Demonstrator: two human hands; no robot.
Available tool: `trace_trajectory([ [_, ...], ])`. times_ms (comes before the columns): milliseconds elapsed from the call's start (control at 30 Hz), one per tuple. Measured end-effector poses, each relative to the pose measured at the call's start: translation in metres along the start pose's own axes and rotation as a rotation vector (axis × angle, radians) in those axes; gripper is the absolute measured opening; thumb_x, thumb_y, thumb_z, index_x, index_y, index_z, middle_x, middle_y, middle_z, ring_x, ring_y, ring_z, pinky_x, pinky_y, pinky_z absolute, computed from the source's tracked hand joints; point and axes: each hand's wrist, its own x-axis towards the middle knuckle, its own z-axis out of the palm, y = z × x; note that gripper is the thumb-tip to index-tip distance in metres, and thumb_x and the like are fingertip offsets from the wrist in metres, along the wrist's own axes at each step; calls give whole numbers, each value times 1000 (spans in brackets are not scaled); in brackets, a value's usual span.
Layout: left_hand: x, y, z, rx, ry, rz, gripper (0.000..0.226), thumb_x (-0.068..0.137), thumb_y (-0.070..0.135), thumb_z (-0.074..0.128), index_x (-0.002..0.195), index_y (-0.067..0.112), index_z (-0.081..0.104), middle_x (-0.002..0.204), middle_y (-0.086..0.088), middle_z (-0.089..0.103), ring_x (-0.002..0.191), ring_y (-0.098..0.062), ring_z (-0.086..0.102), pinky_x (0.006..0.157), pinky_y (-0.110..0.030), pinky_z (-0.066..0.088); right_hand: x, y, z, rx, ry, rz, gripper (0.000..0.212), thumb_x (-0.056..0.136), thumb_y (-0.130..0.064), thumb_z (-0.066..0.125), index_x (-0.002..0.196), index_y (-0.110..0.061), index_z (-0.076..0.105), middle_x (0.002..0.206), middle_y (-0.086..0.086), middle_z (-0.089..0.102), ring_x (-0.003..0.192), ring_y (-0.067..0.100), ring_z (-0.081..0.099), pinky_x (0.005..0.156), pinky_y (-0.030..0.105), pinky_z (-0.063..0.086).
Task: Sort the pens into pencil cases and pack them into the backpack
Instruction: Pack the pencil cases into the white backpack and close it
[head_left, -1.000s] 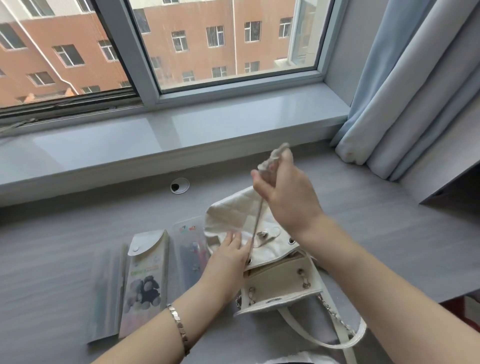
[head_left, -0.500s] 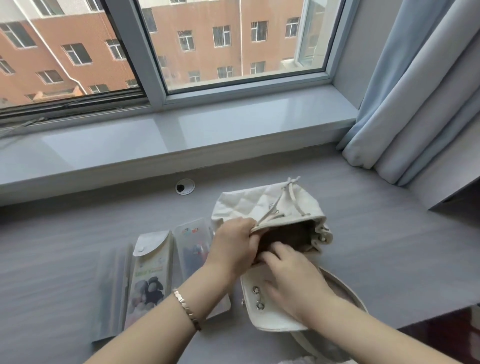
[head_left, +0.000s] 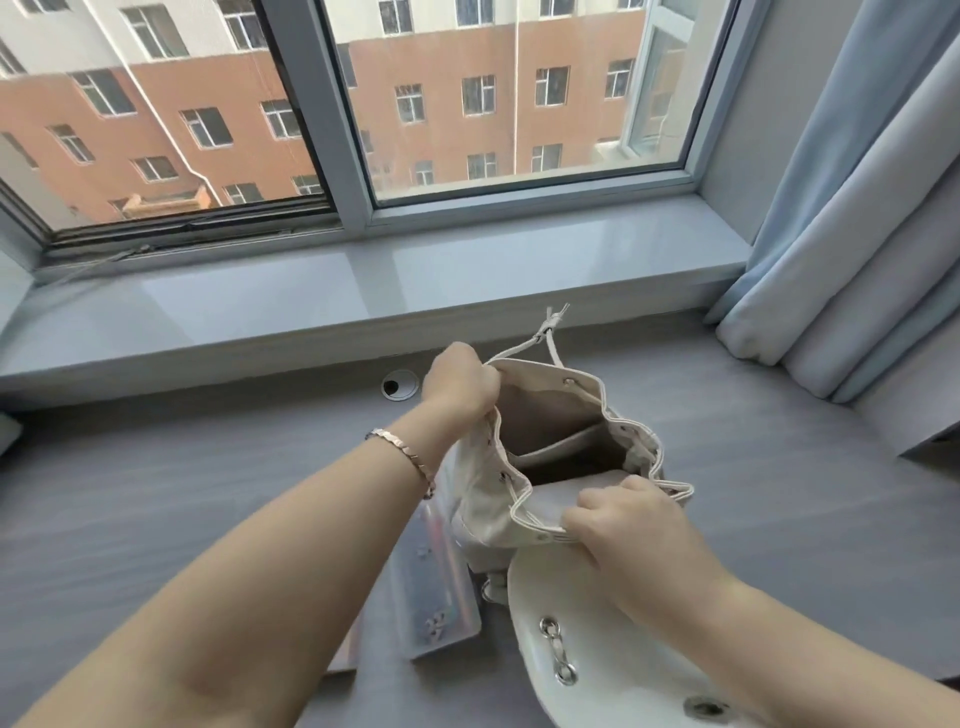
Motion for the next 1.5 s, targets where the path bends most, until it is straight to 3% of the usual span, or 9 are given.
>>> trace_trajectory([
  [100, -8, -9, 10, -45, -67, -17, 32, 83, 28, 62, 58, 13, 49, 76, -15, 66, 80, -34, 60, 61, -29, 37, 3, 1, 3, -43, -119, -15, 38, 16, -16, 79, 44, -22, 54, 44, 1, 51, 37, 14, 50, 43, 22, 13],
  [167, -18, -18, 8, -159, -175, 14, 24, 83, 31, 64, 67, 13, 58, 67, -5, 58, 73, -25, 54, 63, -27, 37, 6, 3, 3, 100, -192, -13, 23, 62, -25, 77, 82, -22, 67, 80, -1, 62, 74, 18, 62, 51, 26, 25],
  [334, -55, -69, -5, -535, -175, -25, 26, 89, 32, 57, 109, 16, 59, 104, 1, 61, 97, -11, 57, 83, -22, 45, 35, 4, -1, 688, -64, 230, 41, 86, -43, 56, 121, -23, 56, 112, -7, 61, 100, 8, 58, 91, 28, 46],
  [567, -106, -123, 51, 172, -207, -335, 92, 82, 57, 49, 148, 17, -1, 151, -25, 7, 140, -39, 17, 112, -42, 23, 63, -6, 6, 713, -26, 303, 20, 88, -24, 54, 101, -14, 66, 102, 0, 70, 97, 16, 63, 89, 36, 48],
  [801, -106, -120, 47, 162, -208, -402, 113, 69, 58, 63, 148, 18, -9, 142, -24, 23, 133, -41, 27, 106, -43, 31, 65, 0, -4, 858, -104, 333, 20, 90, -20, 51, 86, -11, 69, 87, 4, 72, 79, 14, 62, 80, 31, 48],
  [934, -101, -94, -2, -290, -37, -401, 101, 52, 47, 59, 142, 25, 20, 135, -15, 45, 111, -30, 49, 97, -34, 39, 74, 3, -4, 1058, -168, 464, 32, 90, -37, 50, 81, -12, 67, 84, 5, 70, 66, 10, 60, 67, 22, 47],
  [1167, -121, -11, -36, -253, -2, -18, 94, 56, 48, 58, 140, 40, 17, 113, 4, 26, 122, -21, 42, 98, -29, 36, 96, 13, -22, 1451, -410, 649, 91, 45, -84, 55, 98, -12, 67, 90, 5, 74, 83, 16, 69, 73, 28, 53],
  [1334, -132, -8, -4, -168, -76, 209, 77, 79, 50, 61, 142, 25, 25, 130, -2, 34, 126, -16, 37, 102, -18, 29, 81, 33, -20, 1695, -343, 617, 38, 80, -34, 64, 111, -13, 65, 103, 7, 71, 87, 21, 68, 87, 38, 52],
  [1501, -112, -42, 8, 52, 119, 396, 23, 86, 26, 45, 98, 12, 59, 124, -15, 53, 116, -36, 45, 94, -27, 31, 58, 49, -25, 1582, 123, 608, 18, 80, -17, 68, 98, -15, 68, 83, -6, 72, 77, 12, 67, 76, 32, 56],
])
